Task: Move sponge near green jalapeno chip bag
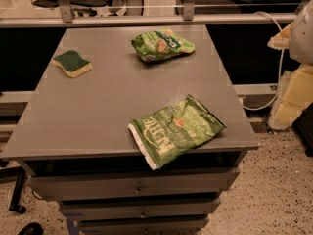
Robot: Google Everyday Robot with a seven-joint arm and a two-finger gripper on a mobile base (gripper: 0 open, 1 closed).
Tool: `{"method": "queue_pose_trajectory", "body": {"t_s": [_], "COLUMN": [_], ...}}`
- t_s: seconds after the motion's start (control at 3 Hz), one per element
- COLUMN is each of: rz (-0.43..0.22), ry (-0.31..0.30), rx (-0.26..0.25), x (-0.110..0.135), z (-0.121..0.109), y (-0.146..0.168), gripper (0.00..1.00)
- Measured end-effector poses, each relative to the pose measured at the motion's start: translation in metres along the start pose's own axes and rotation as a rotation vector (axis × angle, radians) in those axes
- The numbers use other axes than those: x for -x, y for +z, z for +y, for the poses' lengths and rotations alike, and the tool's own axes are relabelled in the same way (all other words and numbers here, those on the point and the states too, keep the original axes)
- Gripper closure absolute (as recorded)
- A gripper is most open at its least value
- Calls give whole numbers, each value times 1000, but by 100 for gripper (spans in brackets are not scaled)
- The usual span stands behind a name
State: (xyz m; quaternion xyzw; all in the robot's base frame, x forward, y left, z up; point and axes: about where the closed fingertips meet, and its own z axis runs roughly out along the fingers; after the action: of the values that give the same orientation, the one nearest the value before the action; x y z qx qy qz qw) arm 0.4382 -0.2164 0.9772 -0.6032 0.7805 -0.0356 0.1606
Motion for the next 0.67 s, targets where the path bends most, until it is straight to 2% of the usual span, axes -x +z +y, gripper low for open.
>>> {"method": "queue_pose_trajectory", "body": {"t_s": [0.33,0.67], "rz": [-14,-85], "ry": [-8,-52], "rx": [-7,-11], "x": [5,31], "z": [-3,-26], "y": [2,27], "gripper": [0,0]}}
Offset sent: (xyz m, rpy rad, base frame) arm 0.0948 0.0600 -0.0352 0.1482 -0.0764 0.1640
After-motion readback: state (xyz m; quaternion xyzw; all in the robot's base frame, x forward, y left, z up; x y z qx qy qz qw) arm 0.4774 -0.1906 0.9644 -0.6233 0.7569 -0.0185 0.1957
